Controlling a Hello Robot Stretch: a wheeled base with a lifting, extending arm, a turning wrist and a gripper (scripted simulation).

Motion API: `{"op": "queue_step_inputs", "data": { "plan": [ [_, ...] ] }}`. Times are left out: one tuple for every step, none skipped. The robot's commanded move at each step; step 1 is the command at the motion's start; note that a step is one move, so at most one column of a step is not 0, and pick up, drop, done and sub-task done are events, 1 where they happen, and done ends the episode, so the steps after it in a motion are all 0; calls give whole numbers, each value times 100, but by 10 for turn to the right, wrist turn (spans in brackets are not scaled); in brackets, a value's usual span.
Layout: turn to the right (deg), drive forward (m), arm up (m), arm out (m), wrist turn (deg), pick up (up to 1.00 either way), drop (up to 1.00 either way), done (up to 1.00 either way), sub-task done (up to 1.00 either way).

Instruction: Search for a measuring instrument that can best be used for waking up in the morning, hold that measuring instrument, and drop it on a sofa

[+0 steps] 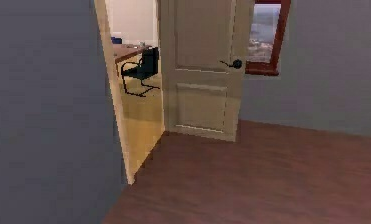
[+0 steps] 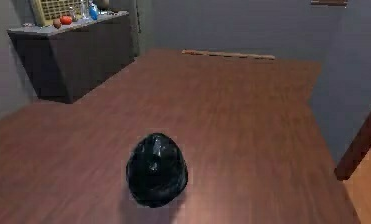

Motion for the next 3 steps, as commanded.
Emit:
{"op": "queue_step_inputs", "data": {
  "plan": [
    [0, 100, 0, 0, 0, 0, 0, 0, 0],
    [-60, 0, 0, 0, 0, 0, 0, 0, 0],
    [0, 15, 0, 0, 0, 0, 0, 0, 0]
  ]
}}
